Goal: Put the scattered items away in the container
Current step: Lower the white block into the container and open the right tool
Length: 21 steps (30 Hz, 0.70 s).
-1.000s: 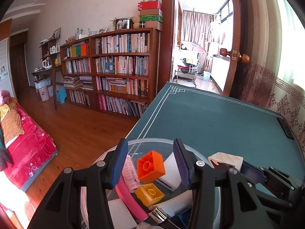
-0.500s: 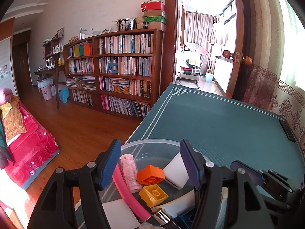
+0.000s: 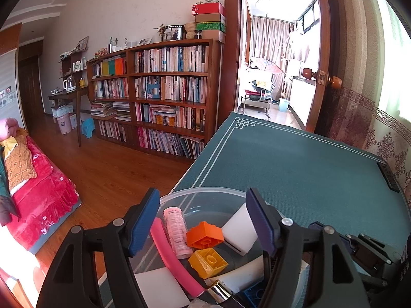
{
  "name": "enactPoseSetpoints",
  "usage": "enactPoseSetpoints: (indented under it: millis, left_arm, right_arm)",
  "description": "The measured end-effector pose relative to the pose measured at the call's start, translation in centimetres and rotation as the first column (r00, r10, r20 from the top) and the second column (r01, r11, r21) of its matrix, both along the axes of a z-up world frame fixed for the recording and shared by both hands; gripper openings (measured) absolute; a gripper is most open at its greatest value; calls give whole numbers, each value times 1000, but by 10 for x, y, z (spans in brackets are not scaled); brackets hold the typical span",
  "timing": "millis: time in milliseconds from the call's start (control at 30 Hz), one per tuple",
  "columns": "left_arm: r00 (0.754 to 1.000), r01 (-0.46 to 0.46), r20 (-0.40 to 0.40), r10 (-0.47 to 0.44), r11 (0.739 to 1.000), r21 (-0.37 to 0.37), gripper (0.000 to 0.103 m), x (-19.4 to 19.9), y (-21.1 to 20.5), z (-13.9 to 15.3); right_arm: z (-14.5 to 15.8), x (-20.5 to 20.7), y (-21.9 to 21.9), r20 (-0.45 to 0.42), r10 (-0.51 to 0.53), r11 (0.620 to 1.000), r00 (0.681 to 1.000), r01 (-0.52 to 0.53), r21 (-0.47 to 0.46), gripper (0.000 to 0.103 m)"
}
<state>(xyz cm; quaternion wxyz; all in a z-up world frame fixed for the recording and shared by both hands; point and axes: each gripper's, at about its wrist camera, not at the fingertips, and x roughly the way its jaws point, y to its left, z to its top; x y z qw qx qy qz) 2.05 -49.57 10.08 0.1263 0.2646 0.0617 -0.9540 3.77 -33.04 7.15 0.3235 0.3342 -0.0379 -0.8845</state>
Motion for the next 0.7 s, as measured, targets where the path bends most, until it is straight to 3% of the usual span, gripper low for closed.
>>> enactPoseSetpoints:
  millis: [333, 700]
  left_arm:
    - [1000, -16, -10, 17, 1000, 6, 75, 3, -6, 2]
    - [999, -36, -18, 36, 999, 19, 75, 4, -12, 3]
  right_arm:
    - [-3, 6, -7, 19, 45, 999, 999, -45, -13, 36]
    - [-13, 13, -13, 126, 181, 980, 975, -168, -112, 36]
